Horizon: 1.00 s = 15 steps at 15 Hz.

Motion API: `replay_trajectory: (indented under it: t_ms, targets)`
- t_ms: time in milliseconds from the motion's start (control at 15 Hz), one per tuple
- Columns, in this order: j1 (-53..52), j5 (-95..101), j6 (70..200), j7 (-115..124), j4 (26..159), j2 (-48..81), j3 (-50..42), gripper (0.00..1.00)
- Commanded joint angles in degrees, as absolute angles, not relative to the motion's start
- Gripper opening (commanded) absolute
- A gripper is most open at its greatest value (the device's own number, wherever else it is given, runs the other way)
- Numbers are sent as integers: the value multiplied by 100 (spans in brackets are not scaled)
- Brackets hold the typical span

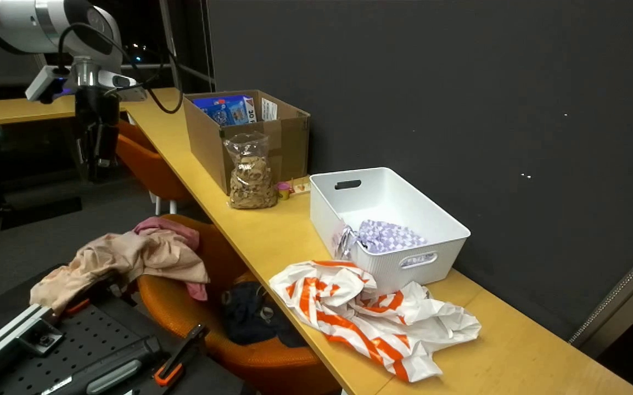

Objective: Take the clothing out of the basket

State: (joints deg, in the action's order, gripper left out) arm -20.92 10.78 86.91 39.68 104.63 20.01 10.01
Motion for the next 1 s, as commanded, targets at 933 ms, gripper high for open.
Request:
replay_trajectory:
  t_ms: [933]
  targets:
    - [485,2105,12996,2669,9677,1472,-829,100]
